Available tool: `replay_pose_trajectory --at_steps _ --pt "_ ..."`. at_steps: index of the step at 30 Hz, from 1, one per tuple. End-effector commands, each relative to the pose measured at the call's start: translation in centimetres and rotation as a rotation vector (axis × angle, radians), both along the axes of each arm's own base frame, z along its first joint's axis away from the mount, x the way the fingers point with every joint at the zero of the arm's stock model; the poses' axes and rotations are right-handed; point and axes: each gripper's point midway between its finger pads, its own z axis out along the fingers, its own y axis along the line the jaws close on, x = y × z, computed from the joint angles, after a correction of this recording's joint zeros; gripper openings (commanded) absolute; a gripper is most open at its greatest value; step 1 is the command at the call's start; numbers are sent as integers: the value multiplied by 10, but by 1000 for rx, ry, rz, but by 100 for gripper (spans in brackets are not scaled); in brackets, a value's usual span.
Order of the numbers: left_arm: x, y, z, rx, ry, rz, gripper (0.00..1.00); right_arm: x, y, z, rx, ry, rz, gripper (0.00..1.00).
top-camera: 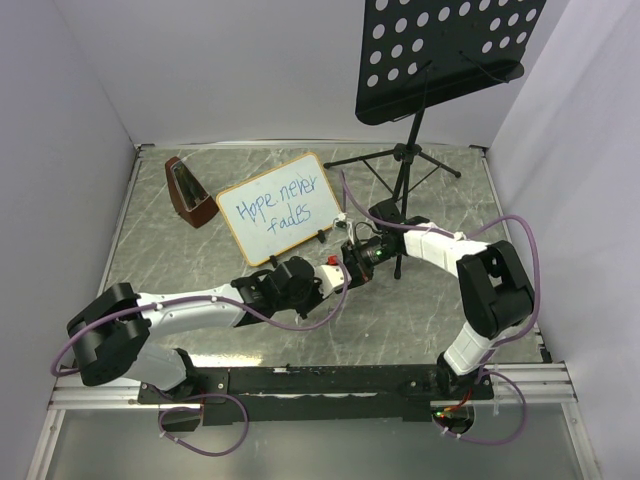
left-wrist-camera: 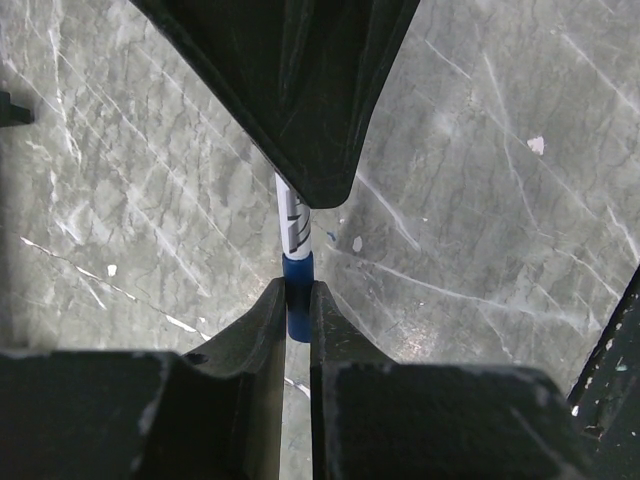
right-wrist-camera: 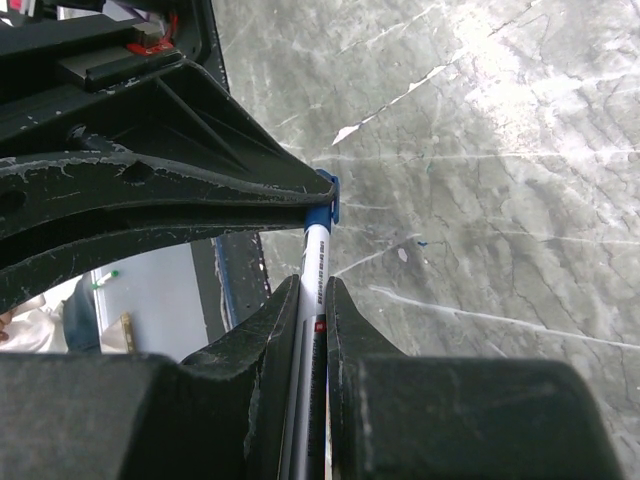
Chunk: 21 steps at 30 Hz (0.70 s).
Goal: Write a sentence on the whiteboard
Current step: Close the whiteboard marker at the center of the board.
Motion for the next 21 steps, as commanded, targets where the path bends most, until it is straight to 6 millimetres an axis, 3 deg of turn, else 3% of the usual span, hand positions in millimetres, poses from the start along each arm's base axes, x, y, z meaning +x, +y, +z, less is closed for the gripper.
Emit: replay_pose_trajectory --at_steps 1,11,17,21 --pt "23 -58 105 -360 -183 -33 1 -14 25 21 103 24 95 0" --pt "23 -59 124 -469 -196 -33 1 -20 32 21 119 46 122 0" --pt "32 -68 129 -510 -196 -31 1 -22 33 20 114 47 132 0" --pt "36 -65 136 -542 -202 -26 1 -22 34 19 118 58 133 0"
